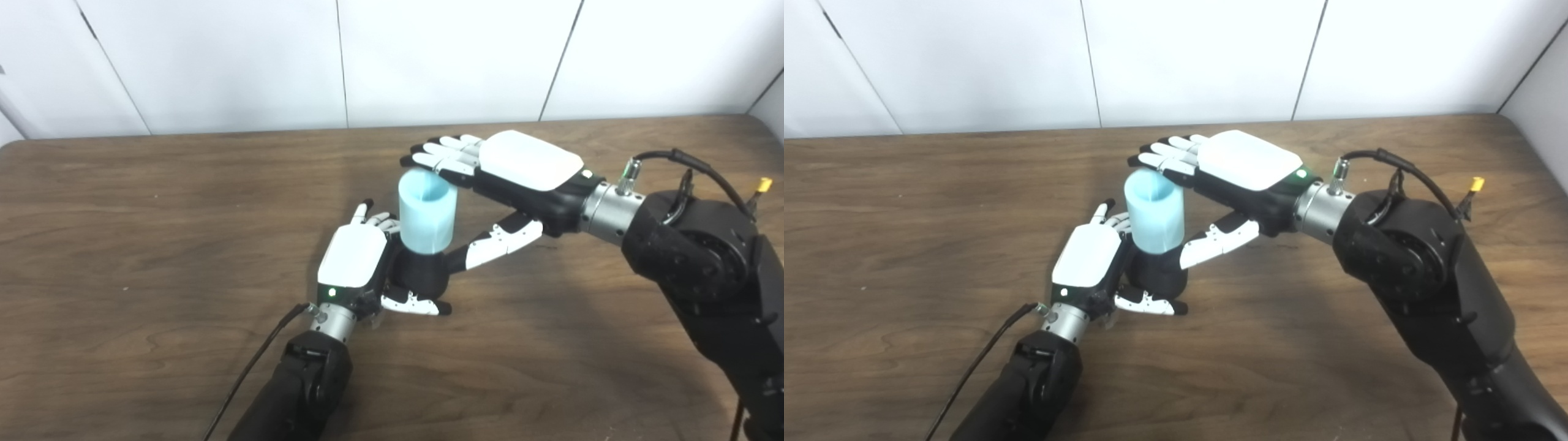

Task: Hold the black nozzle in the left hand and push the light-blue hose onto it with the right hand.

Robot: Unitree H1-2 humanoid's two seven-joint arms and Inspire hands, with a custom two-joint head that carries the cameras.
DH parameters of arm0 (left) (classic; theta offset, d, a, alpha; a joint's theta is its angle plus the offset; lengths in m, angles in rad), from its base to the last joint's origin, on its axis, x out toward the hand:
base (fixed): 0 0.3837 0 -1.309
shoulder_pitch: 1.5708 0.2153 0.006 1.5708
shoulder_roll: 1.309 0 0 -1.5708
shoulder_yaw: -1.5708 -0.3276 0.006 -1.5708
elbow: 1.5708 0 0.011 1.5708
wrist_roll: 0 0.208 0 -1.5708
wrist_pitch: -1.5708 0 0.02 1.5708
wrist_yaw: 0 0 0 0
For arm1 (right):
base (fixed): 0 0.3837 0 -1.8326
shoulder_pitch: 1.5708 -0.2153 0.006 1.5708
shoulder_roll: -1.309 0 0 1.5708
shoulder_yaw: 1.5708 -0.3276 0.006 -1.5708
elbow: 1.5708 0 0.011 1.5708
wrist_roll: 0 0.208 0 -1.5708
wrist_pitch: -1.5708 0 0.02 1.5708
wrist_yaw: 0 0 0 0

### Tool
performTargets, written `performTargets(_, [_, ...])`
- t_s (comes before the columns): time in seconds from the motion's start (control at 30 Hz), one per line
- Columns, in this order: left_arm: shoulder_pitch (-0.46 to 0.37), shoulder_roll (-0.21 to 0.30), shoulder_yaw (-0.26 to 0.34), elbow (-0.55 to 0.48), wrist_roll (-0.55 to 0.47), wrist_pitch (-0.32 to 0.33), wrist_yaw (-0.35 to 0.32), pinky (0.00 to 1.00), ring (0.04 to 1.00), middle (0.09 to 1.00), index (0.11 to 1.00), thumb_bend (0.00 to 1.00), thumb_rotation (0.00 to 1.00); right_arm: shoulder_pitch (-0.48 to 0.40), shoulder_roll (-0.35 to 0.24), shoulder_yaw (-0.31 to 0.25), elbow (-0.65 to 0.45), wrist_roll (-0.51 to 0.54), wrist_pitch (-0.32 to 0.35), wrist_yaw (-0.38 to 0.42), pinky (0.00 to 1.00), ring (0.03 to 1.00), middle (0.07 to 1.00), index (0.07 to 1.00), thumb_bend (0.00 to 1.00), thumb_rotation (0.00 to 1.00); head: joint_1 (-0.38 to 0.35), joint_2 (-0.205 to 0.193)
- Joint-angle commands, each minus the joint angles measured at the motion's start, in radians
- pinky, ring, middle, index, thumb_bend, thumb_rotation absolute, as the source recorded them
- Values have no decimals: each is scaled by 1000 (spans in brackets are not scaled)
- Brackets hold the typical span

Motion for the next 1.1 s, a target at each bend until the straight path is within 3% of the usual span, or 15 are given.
performTargets(0.0, [32, 3, -15, 38, 10, -3, 3, 1000, 843, 730, 483, 522, 47, -16, -11, -26, -34, -6, -30, -44, 1000, 1000, 1000, 999, 777, 1000, -1, 1])
performTargets(0.57, [30, 3, -17, 40, 13, -2, 2, 1000, 842, 730, 483, 522, 47, 2, 7, -42, -76, -19, -59, -64, 1000, 1000, 1000, 1000, 702, 982, 1, 4])
performTargets(1.07, [27, 2, -18, 37, 12, 1, -4, 1000, 840, 723, 483, 522, 48, 7, 19, -45, -100, -22, -78, -56, 1000, 1000, 1000, 990, 734, 1000, 2, 9])
